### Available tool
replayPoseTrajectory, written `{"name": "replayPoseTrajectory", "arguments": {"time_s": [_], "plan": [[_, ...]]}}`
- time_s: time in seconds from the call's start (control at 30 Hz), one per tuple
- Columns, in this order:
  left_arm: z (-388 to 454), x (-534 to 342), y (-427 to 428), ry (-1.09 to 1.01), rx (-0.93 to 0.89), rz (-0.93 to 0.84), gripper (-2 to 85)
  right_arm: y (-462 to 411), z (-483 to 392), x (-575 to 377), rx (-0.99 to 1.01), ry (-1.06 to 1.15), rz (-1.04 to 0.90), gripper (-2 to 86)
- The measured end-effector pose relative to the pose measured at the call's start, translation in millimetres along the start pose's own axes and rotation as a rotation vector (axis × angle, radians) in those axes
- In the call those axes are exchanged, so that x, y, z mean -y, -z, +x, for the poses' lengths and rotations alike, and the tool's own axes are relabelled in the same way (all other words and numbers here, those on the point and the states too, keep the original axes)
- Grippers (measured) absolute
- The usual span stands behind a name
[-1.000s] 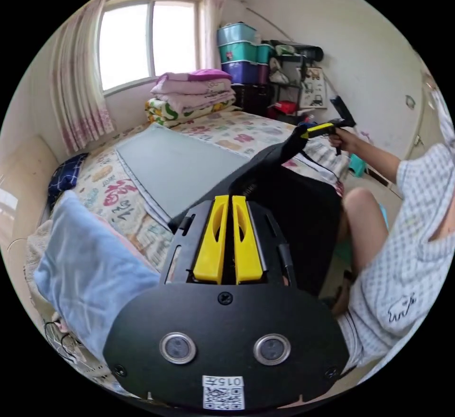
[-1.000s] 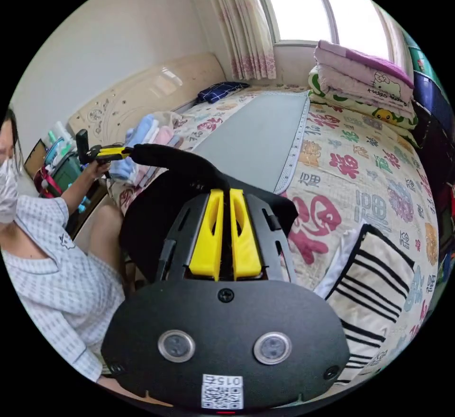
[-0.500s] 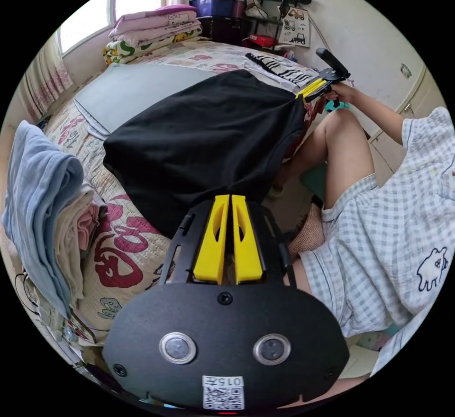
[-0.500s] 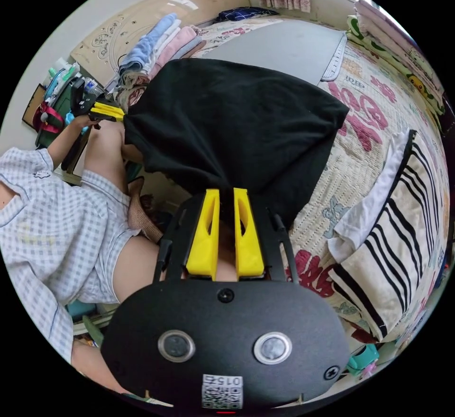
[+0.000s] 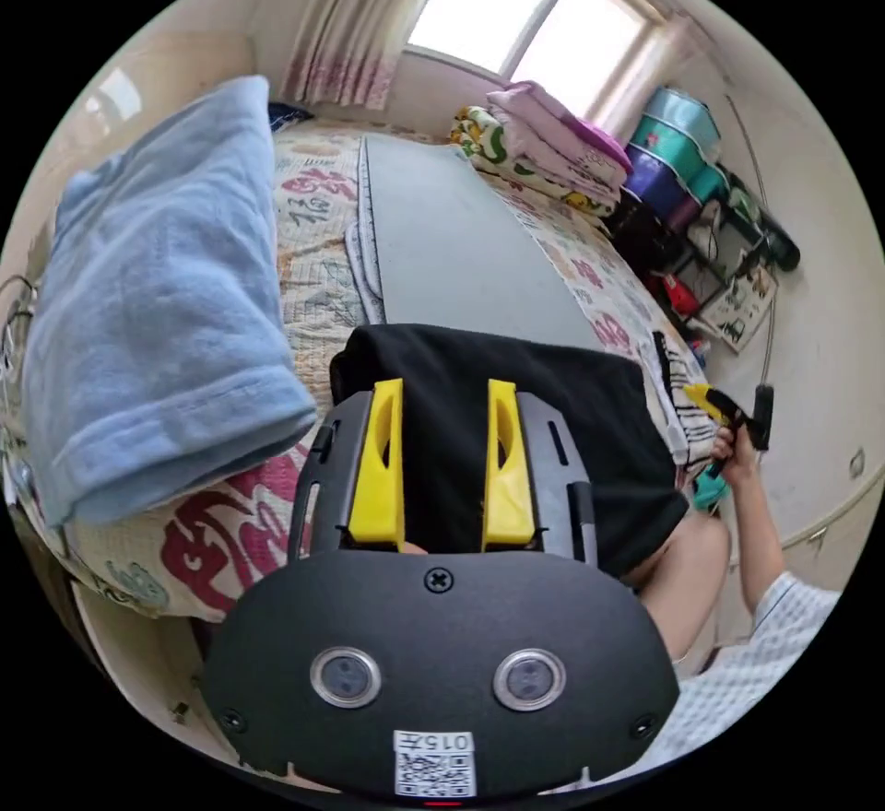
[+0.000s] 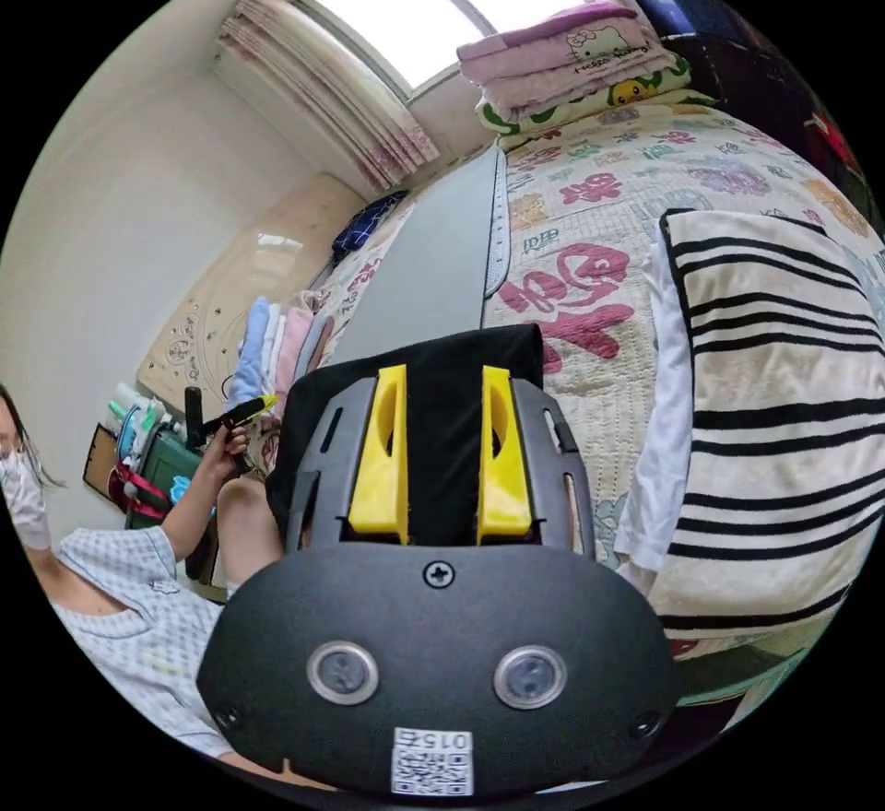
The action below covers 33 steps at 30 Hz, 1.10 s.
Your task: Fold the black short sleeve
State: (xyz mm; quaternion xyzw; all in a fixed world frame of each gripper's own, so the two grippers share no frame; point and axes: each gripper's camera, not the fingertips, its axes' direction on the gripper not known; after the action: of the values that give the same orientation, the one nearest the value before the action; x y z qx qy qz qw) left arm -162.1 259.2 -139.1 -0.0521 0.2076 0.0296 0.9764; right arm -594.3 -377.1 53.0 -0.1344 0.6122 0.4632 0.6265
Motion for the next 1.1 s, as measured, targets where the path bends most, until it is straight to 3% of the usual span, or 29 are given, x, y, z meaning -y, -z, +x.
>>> {"name": "replayPoseTrajectory", "arguments": {"time_s": [0.1, 0.2, 0.4, 0.57, 0.7, 0.83, 0.93, 1.1], "plan": [[-26, 13, -31, 0.118, 0.02, -0.03, 15.7, -29, 28, 39, -0.082, -0.131, -0.025, 18.0], [-53, 16, -45, 0.191, -0.016, -0.018, 15.2, -57, 66, 65, -0.019, -0.233, -0.074, 18.1], [-77, 9, -42, 0.172, -0.042, 0.078, 11.1, -80, 119, 81, 0.098, -0.285, -0.019, 11.3], [-91, 9, -56, 0.19, -0.083, 0.037, 7.0, -99, 143, 89, 0.134, -0.273, -0.013, 4.3], [-96, 7, -50, 0.189, -0.141, 0.078, 2.7, -113, 160, 84, 0.006, -0.271, 0.035, 0.9], [-91, 9, -27, 0.132, -0.237, 0.217, 0.8, -102, 167, 65, -0.08, -0.226, 0.21, 0.0], [-70, 14, -13, 0.029, -0.195, 0.297, -0.3, -110, 176, 47, -0.191, -0.148, 0.275, 0.0], [-80, 19, -23, 0.097, -0.166, 0.267, -0.5, -144, 215, -13, -0.336, -0.207, 0.277, 0.7]]}}
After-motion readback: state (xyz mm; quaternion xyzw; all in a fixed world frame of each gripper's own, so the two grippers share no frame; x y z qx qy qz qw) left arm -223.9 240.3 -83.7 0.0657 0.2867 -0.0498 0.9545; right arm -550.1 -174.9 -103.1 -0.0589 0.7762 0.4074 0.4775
